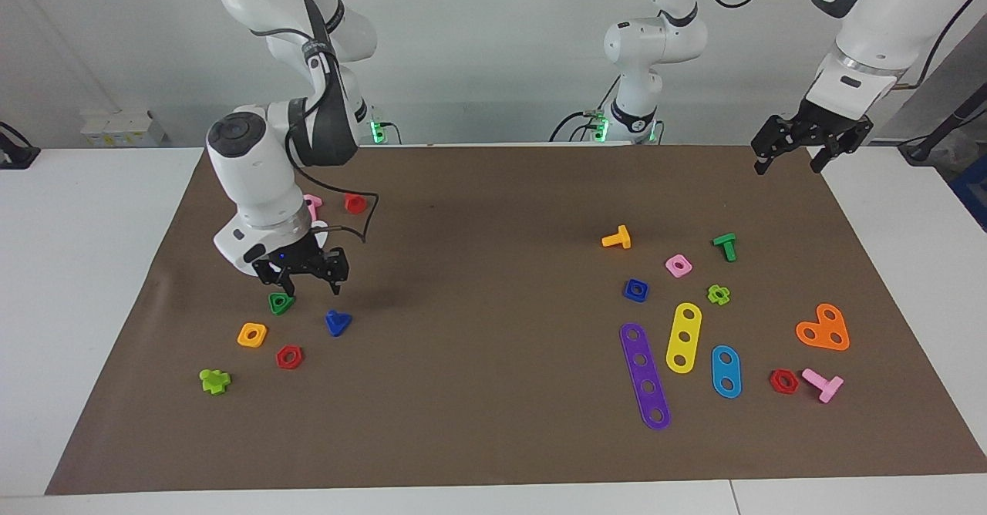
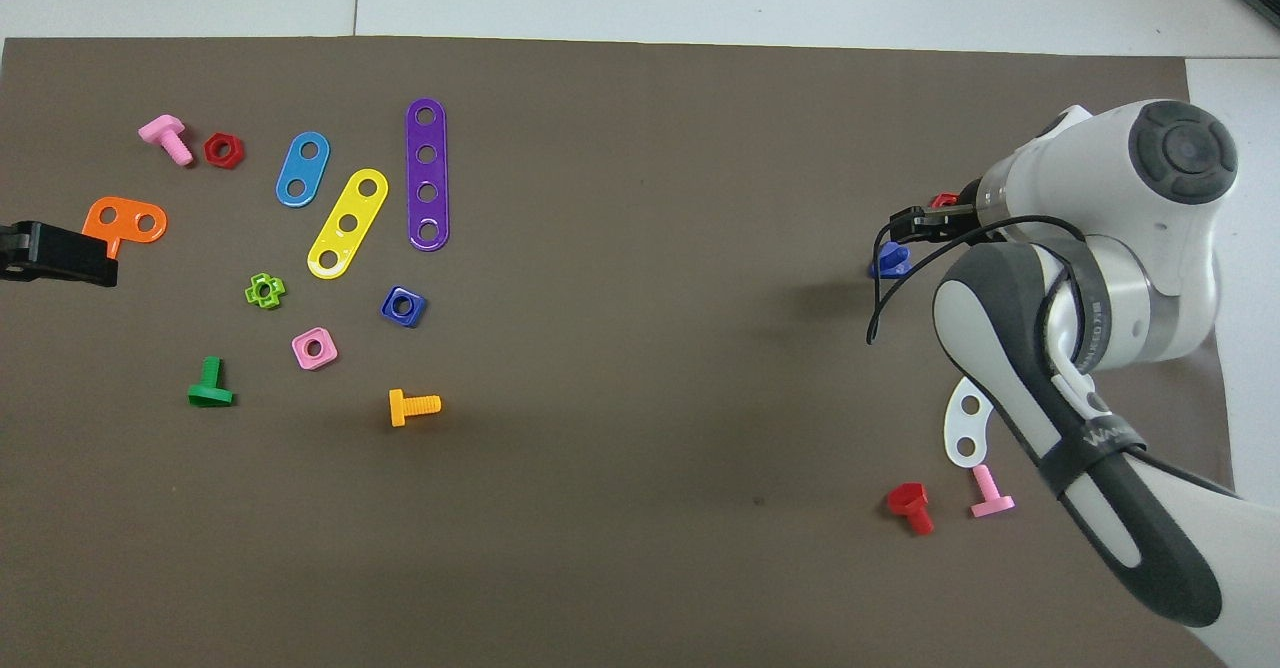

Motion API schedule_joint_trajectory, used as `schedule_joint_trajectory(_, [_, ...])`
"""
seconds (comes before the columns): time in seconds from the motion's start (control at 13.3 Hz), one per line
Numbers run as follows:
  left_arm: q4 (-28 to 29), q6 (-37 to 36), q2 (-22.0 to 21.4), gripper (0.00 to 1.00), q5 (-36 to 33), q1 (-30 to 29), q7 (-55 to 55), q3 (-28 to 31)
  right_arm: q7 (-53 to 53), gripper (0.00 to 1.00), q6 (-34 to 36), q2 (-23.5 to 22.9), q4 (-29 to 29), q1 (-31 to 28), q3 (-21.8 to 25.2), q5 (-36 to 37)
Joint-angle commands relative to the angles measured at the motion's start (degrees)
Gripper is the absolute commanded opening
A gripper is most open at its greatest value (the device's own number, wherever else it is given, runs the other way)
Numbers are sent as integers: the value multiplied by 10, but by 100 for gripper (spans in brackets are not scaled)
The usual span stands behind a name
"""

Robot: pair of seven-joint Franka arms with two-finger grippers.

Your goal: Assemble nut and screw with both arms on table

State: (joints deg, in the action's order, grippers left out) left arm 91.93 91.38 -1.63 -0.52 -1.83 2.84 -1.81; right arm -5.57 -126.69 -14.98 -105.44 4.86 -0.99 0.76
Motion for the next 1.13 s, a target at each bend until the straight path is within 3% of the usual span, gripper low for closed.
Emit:
schedule_joint_trajectory(0.0, [14,6,-11,100,-4,-4,-1,-3,10,84,-33,-23,-1,-3,-3,-8])
schedule_joint_trajectory(0.23, [14,6,-11,100,-4,-4,-1,-3,16,84,-44,-29,-15,-4,-4,-7])
schedule_joint_trajectory(1.05, [14,3,-12,100,-4,7,-2,-8,56,66,-149,-37,-86,7,-3,-7])
